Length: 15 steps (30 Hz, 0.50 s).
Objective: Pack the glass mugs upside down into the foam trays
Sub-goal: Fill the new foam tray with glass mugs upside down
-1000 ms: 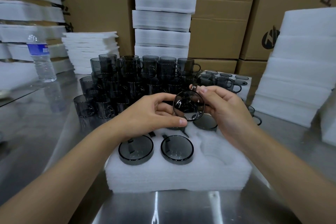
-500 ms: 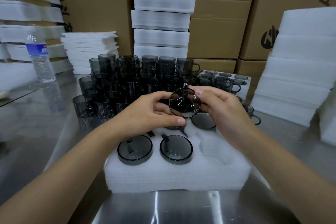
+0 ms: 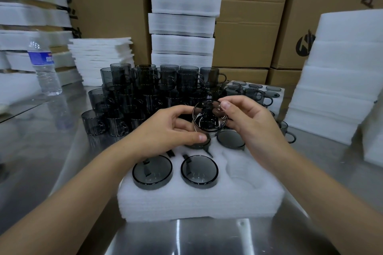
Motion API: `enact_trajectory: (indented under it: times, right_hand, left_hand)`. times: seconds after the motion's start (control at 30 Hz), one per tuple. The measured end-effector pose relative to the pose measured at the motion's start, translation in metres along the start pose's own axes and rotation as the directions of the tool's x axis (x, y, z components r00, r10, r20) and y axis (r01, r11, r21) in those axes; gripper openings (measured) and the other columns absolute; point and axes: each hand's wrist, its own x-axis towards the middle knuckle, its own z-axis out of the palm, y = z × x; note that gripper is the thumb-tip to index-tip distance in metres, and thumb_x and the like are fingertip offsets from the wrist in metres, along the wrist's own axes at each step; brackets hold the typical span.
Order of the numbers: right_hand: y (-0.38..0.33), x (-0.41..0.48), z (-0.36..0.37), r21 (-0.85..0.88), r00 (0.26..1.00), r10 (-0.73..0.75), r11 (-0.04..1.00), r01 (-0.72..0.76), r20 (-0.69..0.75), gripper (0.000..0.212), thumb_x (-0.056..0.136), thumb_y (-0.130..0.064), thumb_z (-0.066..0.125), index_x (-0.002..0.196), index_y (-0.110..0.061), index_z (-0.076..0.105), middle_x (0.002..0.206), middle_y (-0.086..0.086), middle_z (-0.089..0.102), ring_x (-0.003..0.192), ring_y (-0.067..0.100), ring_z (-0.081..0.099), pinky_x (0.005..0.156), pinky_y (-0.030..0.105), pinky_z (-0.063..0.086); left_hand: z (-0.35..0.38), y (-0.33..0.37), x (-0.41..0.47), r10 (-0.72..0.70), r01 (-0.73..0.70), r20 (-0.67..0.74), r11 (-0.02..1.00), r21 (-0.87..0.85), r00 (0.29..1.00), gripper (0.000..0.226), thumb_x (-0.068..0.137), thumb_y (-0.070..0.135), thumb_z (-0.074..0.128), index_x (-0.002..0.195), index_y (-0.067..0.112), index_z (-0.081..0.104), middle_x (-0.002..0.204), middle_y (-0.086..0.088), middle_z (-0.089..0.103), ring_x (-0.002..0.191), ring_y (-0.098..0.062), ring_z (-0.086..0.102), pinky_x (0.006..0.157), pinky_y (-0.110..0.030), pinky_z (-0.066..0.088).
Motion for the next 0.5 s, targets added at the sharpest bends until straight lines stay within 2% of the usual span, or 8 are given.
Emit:
enact_trajectory:
  times: [0.2,0.3,0.5]
  right_hand:
    - [-0.0003,0.0004,0.0000,0.008,1.000,0.020,1.000,-0.020,-0.015,0.019,0.076,-0.040,0.063,0.090,-0.034,0.076,0.101,-0.004,0.073,0.102,0.015,0.066,0.093,0.036,0.052]
    - [-0.0011,0.0001,0.0007,0.016,1.000,0.014,1.000,-0.013,-0.016,0.017,0.078,-0.037,0.063,0.089,-0.033,0.076,0.099,-0.005,0.074,0.101,0.012,0.067,0.092,0.033,0.053]
    - [-0.0025,-0.0008,0.0011,0.021,1.000,-0.004,1.000,0.004,-0.008,0.020,0.076,-0.039,0.064,0.090,-0.032,0.076,0.100,-0.006,0.074,0.101,0.010,0.067,0.092,0.027,0.052]
  left_hand:
    - [-0.0022,-0.0037,0.0033,-0.019,0.020,-0.013,0.997,0.070,1.000,0.053,0.075,0.005,0.076,0.119,0.026,0.055,0.091,-0.007,0.075,0.090,-0.023,0.071,0.086,-0.027,0.054]
    - [-0.0015,-0.0038,0.0036,-0.013,0.014,-0.019,0.999,0.049,1.000,0.051,0.076,0.000,0.074,0.116,0.026,0.056,0.090,-0.008,0.075,0.089,-0.023,0.071,0.080,-0.023,0.055]
    - [-0.0015,-0.0043,0.0039,-0.004,0.004,-0.009,0.999,0.041,1.000,0.051,0.077,0.002,0.074,0.115,0.029,0.056,0.091,-0.009,0.075,0.090,-0.024,0.071,0.080,-0.022,0.055]
